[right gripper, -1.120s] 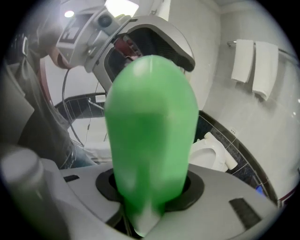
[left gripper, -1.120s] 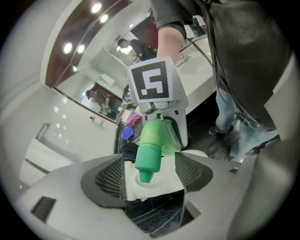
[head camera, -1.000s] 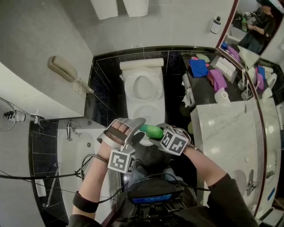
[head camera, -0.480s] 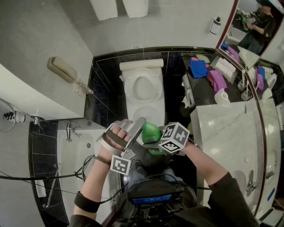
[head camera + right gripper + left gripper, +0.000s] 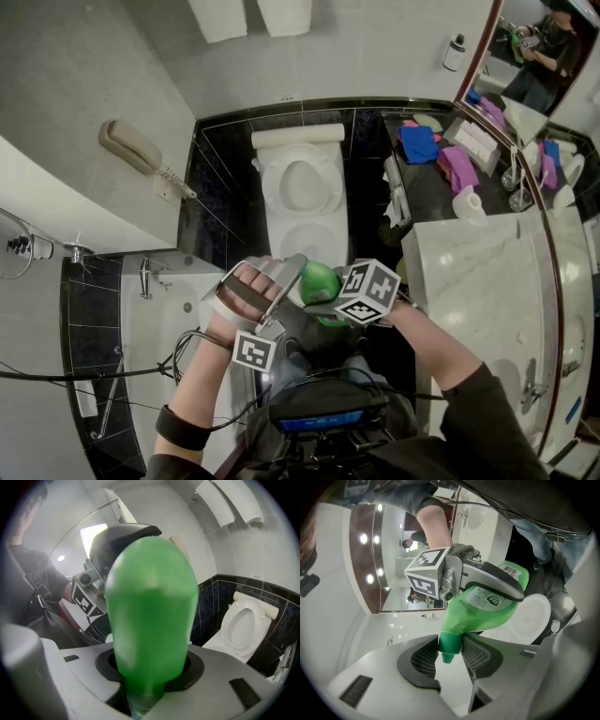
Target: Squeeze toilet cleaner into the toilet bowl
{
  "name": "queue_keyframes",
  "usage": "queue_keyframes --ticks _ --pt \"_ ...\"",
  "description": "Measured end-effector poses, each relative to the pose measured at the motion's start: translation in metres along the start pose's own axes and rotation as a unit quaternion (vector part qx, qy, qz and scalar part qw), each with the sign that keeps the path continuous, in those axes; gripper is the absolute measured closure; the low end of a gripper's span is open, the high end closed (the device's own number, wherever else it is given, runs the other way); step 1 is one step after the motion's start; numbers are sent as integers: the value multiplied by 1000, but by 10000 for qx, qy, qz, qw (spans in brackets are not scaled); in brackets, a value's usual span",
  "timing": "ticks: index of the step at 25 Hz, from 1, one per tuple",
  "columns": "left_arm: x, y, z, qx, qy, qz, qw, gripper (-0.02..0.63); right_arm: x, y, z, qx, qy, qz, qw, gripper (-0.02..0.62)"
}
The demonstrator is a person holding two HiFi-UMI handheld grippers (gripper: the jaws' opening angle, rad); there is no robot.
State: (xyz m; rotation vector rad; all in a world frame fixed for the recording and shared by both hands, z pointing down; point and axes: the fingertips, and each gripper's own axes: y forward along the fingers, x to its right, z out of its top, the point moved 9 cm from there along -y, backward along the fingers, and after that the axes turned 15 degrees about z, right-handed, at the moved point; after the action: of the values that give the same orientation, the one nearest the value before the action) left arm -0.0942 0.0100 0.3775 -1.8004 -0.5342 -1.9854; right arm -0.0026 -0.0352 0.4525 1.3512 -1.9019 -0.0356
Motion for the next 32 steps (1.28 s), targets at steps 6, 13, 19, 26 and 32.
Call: queue_keyframes --ticks 6,13,19,26,32 --pt "0 0 1 -40 -620 -1086 9921 453 10 -2 -10 -772 -516 -1011 9905 413" --pt "-3 3 2 -147 -1445 -2227 9640 457 14 1 -22 -1310 -988 -1823 9695 413" --pt "3 4 -2 -168 -1781 -2950 9386 457 13 -1 -22 -1677 -1679 -2530 9379 413" --pt "4 5 1 -261 -2070 -3193 9244 458 12 0 -27 -1750 -1851 -2680 9291 413" --pt "6 4 6 -280 -1523 -2477 9564 311 8 1 -29 -1108 -1116 -1979 9675 413"
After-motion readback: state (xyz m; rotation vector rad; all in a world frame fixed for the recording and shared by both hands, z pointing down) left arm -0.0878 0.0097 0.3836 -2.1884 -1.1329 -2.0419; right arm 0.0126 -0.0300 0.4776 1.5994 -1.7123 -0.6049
